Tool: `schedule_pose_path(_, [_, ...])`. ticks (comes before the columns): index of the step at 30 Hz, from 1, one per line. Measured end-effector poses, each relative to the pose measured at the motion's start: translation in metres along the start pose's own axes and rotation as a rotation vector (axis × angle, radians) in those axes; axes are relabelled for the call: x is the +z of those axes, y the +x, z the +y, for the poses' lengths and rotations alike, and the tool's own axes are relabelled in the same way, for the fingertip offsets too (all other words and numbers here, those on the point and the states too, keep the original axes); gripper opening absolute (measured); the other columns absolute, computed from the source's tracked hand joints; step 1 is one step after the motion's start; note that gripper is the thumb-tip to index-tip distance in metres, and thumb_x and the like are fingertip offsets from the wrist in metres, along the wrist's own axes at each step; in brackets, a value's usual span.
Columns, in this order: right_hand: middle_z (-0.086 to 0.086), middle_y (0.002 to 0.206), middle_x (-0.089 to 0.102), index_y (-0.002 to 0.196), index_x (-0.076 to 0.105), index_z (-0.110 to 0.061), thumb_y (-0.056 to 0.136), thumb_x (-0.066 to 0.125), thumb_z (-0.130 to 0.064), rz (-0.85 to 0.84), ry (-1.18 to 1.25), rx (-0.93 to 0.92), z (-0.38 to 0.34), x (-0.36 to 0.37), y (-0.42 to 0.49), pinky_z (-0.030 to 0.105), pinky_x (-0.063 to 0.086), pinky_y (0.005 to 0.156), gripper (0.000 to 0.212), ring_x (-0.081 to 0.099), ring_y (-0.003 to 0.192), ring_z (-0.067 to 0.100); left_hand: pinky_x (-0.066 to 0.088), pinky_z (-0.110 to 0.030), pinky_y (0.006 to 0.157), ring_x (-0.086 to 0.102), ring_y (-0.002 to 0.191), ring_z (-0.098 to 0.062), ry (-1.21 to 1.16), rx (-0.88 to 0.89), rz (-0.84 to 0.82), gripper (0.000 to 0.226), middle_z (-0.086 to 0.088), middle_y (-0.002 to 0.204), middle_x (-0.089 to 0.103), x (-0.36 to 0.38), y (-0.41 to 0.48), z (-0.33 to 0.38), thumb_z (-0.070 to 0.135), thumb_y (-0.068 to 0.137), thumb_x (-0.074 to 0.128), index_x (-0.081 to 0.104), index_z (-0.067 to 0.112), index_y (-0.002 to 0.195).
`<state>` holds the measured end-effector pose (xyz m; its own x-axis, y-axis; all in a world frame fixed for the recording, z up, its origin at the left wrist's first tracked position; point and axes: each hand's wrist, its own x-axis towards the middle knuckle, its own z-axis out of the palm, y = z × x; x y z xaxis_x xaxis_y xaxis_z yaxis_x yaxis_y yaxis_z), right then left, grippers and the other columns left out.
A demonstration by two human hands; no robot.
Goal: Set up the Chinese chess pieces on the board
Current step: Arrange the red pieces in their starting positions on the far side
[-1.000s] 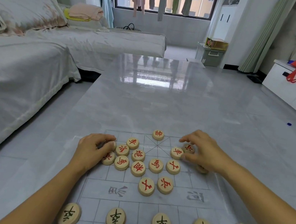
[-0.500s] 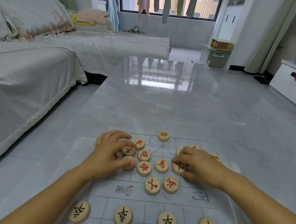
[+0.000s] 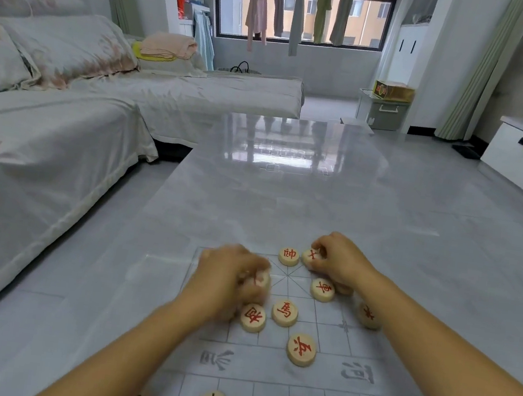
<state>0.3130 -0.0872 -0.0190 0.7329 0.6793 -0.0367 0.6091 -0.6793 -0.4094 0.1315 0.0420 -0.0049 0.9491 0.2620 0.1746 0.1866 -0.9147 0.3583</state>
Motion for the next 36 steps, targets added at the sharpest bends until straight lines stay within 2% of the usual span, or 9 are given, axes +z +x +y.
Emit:
schedule_pose_path(3, [0.006,0.108,0.060,0.106,0.059,-0.012,0.076,0.072,-0.028,-0.029,0.095,0.077,0.003,0.005,0.008,0.034,0.048,0.082,0.036,0.056,0.093,0.022,0.036,-0.037,0.101,0.055,0.105,-0.018,-0.100,-0.175,0.043,0.048,0.004,0.112,0.059,-0.001,0.042,-0.021,0.023,0.083,0.064,0.045,0.026,0.127])
schedule_pose_path(7, [0.002,0.104,0.056,0.107,0.057,-0.014,0.076,0.073,-0.028,-0.011,0.118,0.082,0.008,0.010,0.010,0.033,0.047,0.081,0.038,0.056,0.093,0.021,0.042,-0.039,0.098,0.053,0.105,-0.022,-0.224,-0.257,-0.075,0.056,0.003,0.110,0.057,0.025,0.077,-0.032,0.019,0.081,0.067,0.039,0.023,0.129])
schedule_pose_path(9, [0.003,0.106,0.055,0.108,0.057,-0.014,0.076,0.073,-0.028,-0.004,0.128,0.077,0.009,0.012,0.011,0.033,0.047,0.081,0.039,0.056,0.094,0.021,0.046,-0.036,0.093,0.053,0.100,-0.021,-0.303,-0.264,-0.132,0.062,0.003,0.108,0.053,0.034,0.082,-0.032,0.015,0.078,0.071,0.039,0.021,0.130])
schedule_pose_path(13, [0.004,0.108,0.056,0.107,0.057,-0.016,0.076,0.073,-0.029,-0.014,0.148,0.078,0.011,0.012,0.012,0.032,0.047,0.077,0.038,0.057,0.092,0.022,0.044,-0.029,0.088,0.050,0.096,-0.017,-0.398,-0.307,-0.113,0.066,-0.006,0.117,0.052,0.038,0.078,-0.033,0.011,0.075,0.074,0.039,0.012,0.131])
schedule_pose_path(20, [0.000,0.102,0.055,0.110,0.056,-0.018,0.076,0.072,-0.028,-0.019,0.180,0.083,0.013,0.013,0.009,0.030,0.046,0.076,0.039,0.055,0.088,0.018,0.043,-0.035,0.090,0.049,0.106,-0.024,-0.128,-0.403,-0.063,0.053,-0.006,0.114,0.048,0.042,0.081,-0.029,0.039,0.071,0.075,0.054,0.015,0.113])
schedule_pose_path(24, [-0.002,0.104,0.050,0.116,0.048,-0.021,0.076,0.071,-0.033,-0.003,0.162,0.065,0.014,0.013,0.006,0.028,0.043,0.075,0.048,0.052,0.089,0.016,0.041,-0.040,0.098,0.051,0.109,-0.025,-0.208,-0.380,-0.140,0.041,-0.005,0.117,0.051,0.040,0.084,-0.034,0.030,0.078,0.071,0.058,0.024,0.116])
schedule_pose_path(28, [0.000,0.110,0.048,0.115,0.047,-0.024,0.079,0.066,-0.036,-0.026,0.097,0.036,0.014,0.012,0.005,0.030,0.046,0.079,0.042,0.054,0.096,0.019,0.041,-0.044,0.103,0.053,0.113,-0.028,-0.315,-0.373,-0.237,0.046,-0.008,0.121,0.057,0.036,0.086,-0.040,0.020,0.080,0.069,0.055,0.027,0.124])
schedule_pose_path(33, [0.001,0.112,0.049,0.112,0.049,-0.025,0.081,0.064,-0.036,-0.022,0.097,0.039,0.014,0.014,0.006,0.032,0.048,0.081,0.036,0.055,0.096,0.020,0.039,-0.044,0.101,0.053,0.108,-0.025,-0.287,-0.353,-0.178,0.045,0.003,0.104,0.049,0.039,0.086,-0.036,0.023,0.077,0.072,0.054,0.023,0.118])
schedule_pose_path(36, [0.002,0.113,0.049,0.111,0.050,-0.024,0.081,0.064,-0.035,-0.004,0.107,0.044,0.013,0.015,0.005,0.033,0.048,0.081,0.036,0.055,0.095,0.020,0.038,-0.043,0.100,0.052,0.107,-0.023,-0.244,-0.353,-0.143,0.039,0.002,0.106,0.052,0.039,0.086,-0.033,0.025,0.077,0.072,0.055,0.021,0.112])
